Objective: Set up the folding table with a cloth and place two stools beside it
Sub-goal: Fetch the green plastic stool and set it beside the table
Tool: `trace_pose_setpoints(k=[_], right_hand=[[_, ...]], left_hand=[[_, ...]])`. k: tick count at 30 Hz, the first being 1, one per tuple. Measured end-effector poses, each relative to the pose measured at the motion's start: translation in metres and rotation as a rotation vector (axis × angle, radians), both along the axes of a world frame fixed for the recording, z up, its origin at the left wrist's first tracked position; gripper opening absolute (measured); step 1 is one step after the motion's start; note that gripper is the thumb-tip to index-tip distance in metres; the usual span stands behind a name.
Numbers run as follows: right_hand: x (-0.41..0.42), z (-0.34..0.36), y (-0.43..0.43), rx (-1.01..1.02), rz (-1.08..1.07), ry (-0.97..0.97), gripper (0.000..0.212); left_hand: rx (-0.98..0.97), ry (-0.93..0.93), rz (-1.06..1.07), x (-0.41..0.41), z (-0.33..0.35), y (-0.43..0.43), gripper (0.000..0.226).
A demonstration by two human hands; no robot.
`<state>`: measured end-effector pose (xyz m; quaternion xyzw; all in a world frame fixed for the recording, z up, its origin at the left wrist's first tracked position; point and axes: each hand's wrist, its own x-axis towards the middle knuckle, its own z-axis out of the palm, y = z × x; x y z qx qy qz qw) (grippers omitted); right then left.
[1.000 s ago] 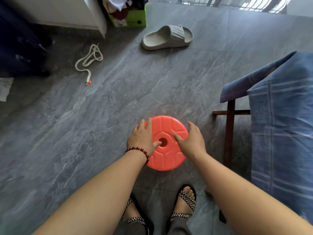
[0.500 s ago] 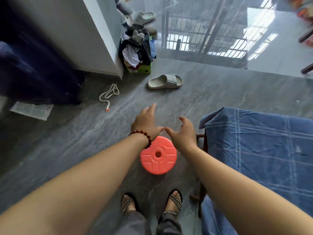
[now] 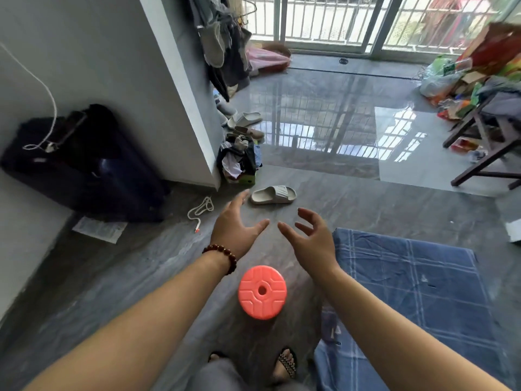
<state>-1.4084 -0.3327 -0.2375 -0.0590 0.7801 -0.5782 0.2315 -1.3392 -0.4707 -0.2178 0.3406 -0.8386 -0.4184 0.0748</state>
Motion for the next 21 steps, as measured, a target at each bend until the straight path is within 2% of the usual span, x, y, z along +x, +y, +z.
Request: trace_pose_setpoints(k=[4,7,13,21], right_hand=[[0.005,0.040,0.009,-0.103,0.053,0.020,0.038],[0.014,0.062,0.013,-0.169,0.090,0.003,0.033],[0.032,0.096,0.005,-0.270,0.142,0.018,0.012],[0.078,0.128,-0.035,-0.369,0.179,0.027,0.019]], left_hand=[[0.087,0.113,0.054,0.015,0.042,0.012,0.056],[0.176,0.204,0.063,0.026,0.067,0.019,0.046],[0.226,0.302,0.049,0.045,0.097,0.026,0.038],[0.235,0.360,0.113,0.094,0.118,0.000,0.043]])
